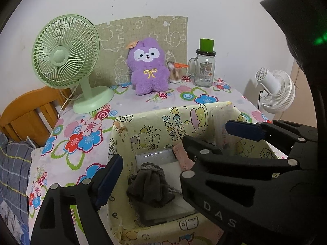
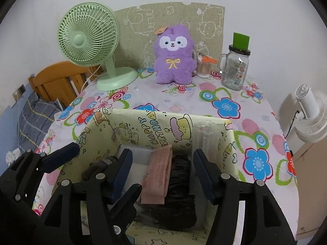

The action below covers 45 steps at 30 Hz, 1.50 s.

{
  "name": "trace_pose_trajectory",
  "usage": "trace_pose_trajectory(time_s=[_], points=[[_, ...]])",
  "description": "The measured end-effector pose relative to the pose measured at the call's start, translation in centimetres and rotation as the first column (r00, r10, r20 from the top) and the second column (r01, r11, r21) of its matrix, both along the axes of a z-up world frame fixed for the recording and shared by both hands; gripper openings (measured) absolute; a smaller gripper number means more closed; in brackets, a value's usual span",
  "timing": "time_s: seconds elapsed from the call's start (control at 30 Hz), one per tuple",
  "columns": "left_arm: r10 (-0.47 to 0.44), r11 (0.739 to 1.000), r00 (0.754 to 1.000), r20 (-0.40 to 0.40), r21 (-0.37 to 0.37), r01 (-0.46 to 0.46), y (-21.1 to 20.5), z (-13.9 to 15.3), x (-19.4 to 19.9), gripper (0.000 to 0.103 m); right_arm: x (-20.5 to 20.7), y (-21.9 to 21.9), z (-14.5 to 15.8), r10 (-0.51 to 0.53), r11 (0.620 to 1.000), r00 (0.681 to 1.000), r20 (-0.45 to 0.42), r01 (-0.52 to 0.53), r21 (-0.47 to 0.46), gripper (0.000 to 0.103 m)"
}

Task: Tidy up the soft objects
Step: 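Lower and release the pink packet with right tool while left tool releases the black bag, then withdraw both tools from the box toward the tissue packs on the table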

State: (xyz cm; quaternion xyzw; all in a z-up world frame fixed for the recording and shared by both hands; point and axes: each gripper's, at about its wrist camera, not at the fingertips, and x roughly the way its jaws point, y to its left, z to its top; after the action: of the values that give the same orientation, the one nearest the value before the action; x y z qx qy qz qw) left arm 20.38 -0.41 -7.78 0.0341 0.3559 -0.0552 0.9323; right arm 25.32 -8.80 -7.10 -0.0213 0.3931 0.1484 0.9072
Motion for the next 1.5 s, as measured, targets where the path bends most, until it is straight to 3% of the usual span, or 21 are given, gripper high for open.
trace_pose_trajectory(time_s=[0.2,0.97,1.5], points=[[0.003,1.0,1.0,0.014,0.005,-0.003,-0.3,0.3,-1.1,0.088,-1.1,-0.5,0.3,-0.017,1.0,1.0,-0.002,0.017,-0.003,0.076],[-0.001,1.0,0.997,0.073,0.025,-0.001,-1.8,2.1,-5.5,0.097,-6.3,-2.6,2.3,-0.074,0.997,0.995,0.067,0.074,0.006,0.077],[-0.018,1.0,0.995,0.096,0.016,0.016,-2.6,2.8,-8.3,0.1,-9.7,-3.7,3.2,-0.095,0.995,0.989,0.113,0.095,0.011,0.086]])
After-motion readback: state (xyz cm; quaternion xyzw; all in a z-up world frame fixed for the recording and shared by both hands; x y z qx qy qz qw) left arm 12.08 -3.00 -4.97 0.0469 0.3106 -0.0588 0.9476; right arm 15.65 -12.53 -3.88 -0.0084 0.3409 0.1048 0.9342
